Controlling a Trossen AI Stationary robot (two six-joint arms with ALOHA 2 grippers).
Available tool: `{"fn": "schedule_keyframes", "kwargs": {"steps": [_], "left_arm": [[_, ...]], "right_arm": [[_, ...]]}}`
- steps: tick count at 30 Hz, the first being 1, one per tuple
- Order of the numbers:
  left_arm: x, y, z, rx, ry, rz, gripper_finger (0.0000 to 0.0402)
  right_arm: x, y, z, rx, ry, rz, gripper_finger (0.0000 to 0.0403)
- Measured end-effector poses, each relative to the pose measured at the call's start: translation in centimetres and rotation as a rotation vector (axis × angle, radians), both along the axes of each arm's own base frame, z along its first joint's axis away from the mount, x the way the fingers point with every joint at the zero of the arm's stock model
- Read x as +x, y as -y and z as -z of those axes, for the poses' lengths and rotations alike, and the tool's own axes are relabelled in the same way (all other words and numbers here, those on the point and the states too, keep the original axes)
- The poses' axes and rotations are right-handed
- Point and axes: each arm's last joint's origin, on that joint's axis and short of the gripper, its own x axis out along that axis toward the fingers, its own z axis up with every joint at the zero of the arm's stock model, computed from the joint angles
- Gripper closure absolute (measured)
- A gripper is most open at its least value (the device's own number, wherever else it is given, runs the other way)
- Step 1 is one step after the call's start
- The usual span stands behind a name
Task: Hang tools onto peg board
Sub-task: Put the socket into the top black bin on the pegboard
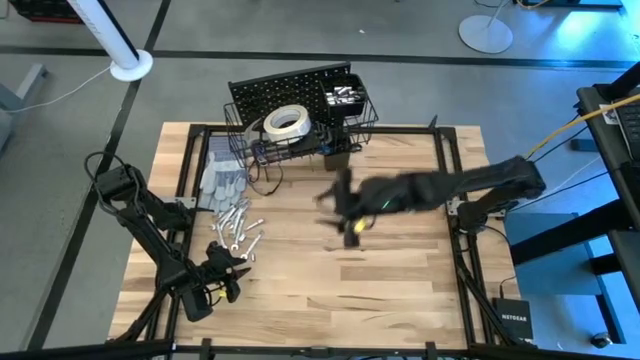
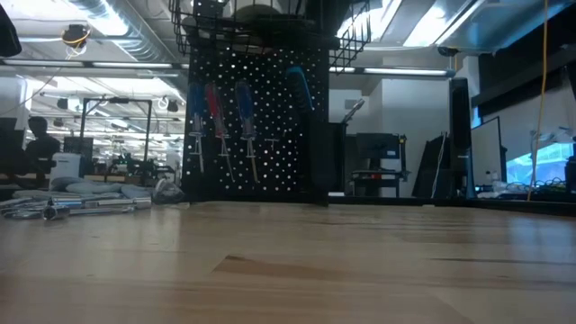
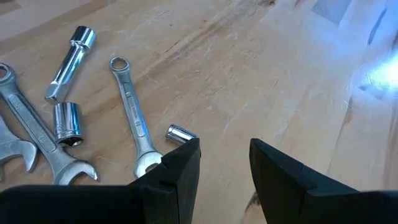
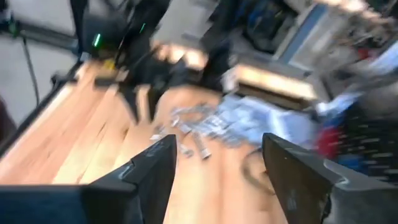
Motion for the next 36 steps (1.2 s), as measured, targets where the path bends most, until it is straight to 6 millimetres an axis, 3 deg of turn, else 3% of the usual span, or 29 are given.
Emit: {"fn": "schedule_keyframes", "kwargs": {"steps": [6,10,13,21,28,36], "left_arm": [[0.0,0.1,0.0,-0.027,0.012,-0.017,0.027],[0.4,-0.3,0.0,-0.099,0.046,-0.102,0.0268],[1.1,-0.9,0.0,-0.102,0.03,-0.141,0.0252],[4.0,-3.8,0.5,-0.263,-0.233,-0.294,0.0205],[5.5,-4.8,0.4,-0.336,-0.231,-0.343,0.0204],[5.6,-4.8,0.5,-0.337,-0.302,-0.287,0.0204]], "right_arm": [[3.5,-2.4,11.2,0.044,-0.028,-0.02,0.0175],[4.8,-3.7,16.4,0.123,-0.054,0.0,0.0178],[5.1,-4.7,18.8,0.169,-0.112,0.015,0.0178],[4.8,-5.6,20.5,0.104,-0.179,0.086,0.0178],[4.7,-5.4,20.7,0.08,-0.192,0.114,0.0178],[4.7,-5.4,20.7,0.078,-0.193,0.113,0.0178]]}}
